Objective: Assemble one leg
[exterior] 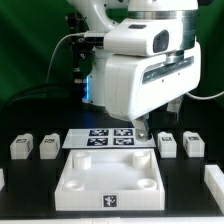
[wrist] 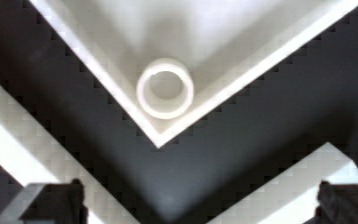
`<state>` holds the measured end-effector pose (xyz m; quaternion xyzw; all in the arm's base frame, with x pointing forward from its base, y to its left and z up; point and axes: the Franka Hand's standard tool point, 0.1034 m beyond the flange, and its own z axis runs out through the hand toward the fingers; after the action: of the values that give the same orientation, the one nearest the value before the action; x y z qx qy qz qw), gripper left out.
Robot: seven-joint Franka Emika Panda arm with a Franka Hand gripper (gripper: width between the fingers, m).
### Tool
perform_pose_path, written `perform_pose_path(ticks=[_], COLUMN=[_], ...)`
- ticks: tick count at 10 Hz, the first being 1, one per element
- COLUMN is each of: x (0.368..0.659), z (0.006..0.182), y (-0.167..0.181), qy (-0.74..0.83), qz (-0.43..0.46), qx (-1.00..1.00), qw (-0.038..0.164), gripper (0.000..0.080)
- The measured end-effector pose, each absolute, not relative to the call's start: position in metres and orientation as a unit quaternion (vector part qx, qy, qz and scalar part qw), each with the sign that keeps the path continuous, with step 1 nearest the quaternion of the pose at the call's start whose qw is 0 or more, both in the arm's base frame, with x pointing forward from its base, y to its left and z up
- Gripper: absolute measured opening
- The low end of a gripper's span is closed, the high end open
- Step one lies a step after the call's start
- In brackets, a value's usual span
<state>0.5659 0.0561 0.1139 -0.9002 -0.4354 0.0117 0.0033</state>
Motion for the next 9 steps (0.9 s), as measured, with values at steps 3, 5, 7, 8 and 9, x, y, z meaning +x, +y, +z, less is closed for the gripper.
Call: perform_pose_path(ticks=[3,5,7,8,9], x=[0.5659,0.5659,0.5659,0.5659,0.5654], z=[0.1139,0.1139,0.1139,0.1139,0.1134], y=[0.0561,0.0561,0.056,0.0559,0.0559], qy=[-0.435,-0.435,-0.443,-0.455,-0.454], qz=[0.012,0.012,0.012,0.012,0.012], qx=[-0.9,-0.9,-0.896,-0.89,-0.891], qw=[0.003,0.003,0.003,0.004,0.004], gripper=[0.0649,0.0649,0.0649,0.0649,0.0649])
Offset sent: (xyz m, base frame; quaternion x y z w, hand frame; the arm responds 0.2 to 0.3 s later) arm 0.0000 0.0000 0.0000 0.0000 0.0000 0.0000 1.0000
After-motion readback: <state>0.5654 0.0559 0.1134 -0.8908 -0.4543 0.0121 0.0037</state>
